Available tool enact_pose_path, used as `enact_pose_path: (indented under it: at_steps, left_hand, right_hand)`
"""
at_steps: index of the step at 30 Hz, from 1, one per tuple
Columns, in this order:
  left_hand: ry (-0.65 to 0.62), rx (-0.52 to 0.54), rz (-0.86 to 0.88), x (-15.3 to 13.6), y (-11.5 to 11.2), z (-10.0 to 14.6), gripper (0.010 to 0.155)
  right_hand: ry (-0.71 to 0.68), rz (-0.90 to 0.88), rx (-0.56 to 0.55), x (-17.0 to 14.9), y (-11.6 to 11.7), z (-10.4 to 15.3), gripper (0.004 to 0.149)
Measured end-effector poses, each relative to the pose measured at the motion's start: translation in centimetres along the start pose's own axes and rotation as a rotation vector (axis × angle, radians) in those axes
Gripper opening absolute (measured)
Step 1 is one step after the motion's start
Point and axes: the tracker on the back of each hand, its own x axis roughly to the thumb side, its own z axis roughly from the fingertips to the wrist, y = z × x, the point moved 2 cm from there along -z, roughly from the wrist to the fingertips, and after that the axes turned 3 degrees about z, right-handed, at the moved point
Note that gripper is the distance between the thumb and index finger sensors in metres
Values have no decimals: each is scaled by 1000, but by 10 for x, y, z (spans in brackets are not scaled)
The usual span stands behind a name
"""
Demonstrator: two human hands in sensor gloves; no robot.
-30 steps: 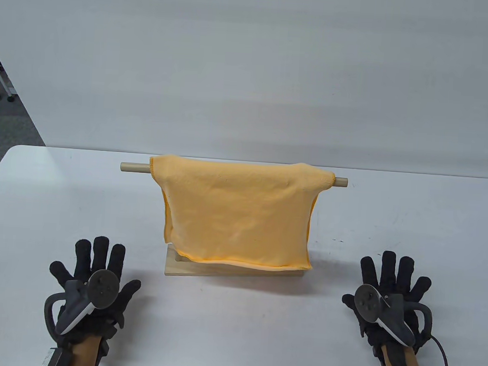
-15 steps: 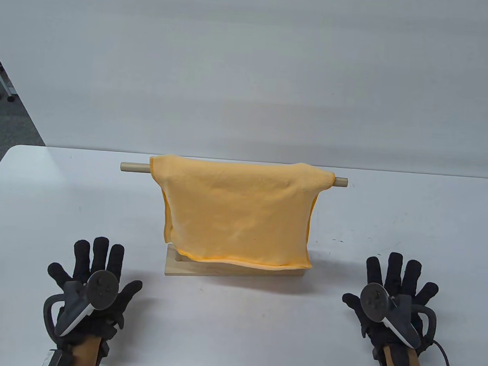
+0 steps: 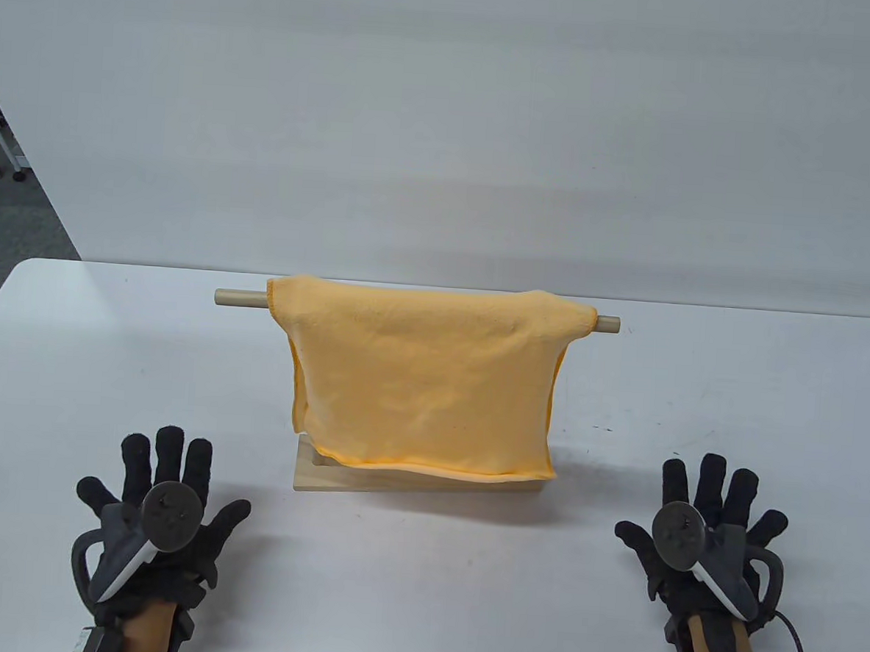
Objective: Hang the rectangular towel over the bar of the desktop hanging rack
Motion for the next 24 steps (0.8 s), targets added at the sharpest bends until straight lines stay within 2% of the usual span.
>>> enact_pose_path:
  at_steps: [8,24]
  left_hand:
    - [5,-10,-13,1,-1,1,89]
    - [44,-50,84,-8,-2,5,90]
  right_hand:
    - [12,1,-6,-1,-2,1,92]
    - [4,18,20,0,2,-2,91]
